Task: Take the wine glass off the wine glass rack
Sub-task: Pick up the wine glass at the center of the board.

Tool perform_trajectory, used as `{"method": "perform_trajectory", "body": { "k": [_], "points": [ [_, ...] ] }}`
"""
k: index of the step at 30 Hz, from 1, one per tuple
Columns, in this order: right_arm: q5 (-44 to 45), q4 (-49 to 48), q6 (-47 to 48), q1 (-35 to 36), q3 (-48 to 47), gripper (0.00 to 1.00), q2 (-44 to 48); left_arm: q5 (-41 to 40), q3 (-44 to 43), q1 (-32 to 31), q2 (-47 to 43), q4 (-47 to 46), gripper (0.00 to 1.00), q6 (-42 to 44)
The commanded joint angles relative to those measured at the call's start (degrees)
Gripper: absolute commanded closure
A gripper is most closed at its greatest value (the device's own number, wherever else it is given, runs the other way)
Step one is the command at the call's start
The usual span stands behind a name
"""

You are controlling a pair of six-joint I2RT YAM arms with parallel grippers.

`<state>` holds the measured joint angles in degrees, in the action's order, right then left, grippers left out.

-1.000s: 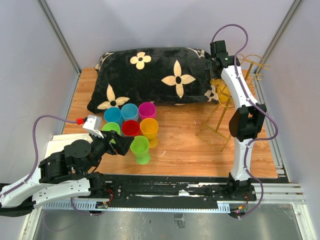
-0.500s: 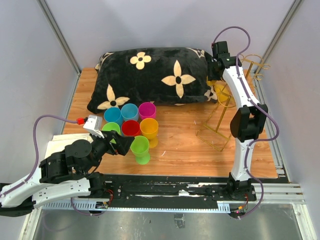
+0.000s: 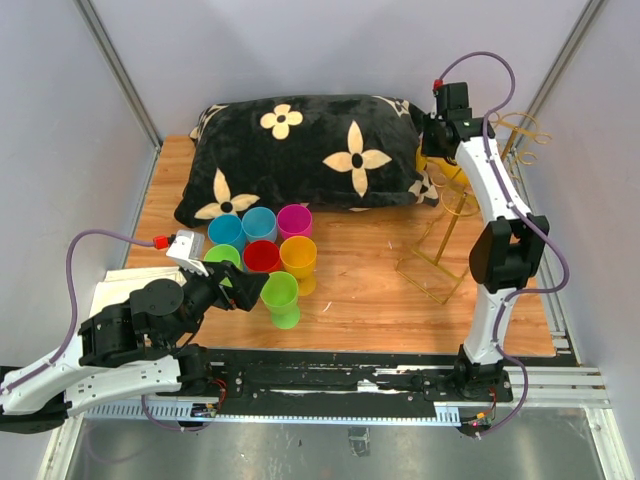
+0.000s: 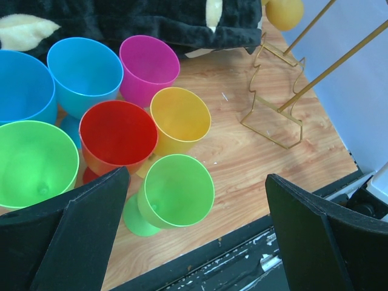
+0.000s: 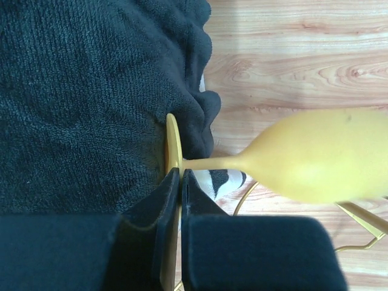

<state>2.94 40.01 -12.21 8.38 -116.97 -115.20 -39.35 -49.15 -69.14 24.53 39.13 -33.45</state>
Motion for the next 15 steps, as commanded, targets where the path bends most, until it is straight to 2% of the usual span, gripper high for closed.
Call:
{"method": "perform_trajectory", "body": {
  "k": [1,9,15],
  "points": [
    [-2.93,-3.26,-2.76,-0.91,1.34,0.99,3.70,-1.60,-0.16,-0.30,-0.13,-1.17,0.00,-0.45],
    [-8.24,-10.13,-6.41,-1.26,1.98,0.99,7.85,-1.78,-0.72,-0.29,-0.12,-1.25,0.00,-0.30],
    [-12.54,-11.75,-7.68,-1.31,0.39,0.99,9.76,-1.52,-0.95,-0.30,0.10,-1.41,0.00,-0.41]
  ]
}}
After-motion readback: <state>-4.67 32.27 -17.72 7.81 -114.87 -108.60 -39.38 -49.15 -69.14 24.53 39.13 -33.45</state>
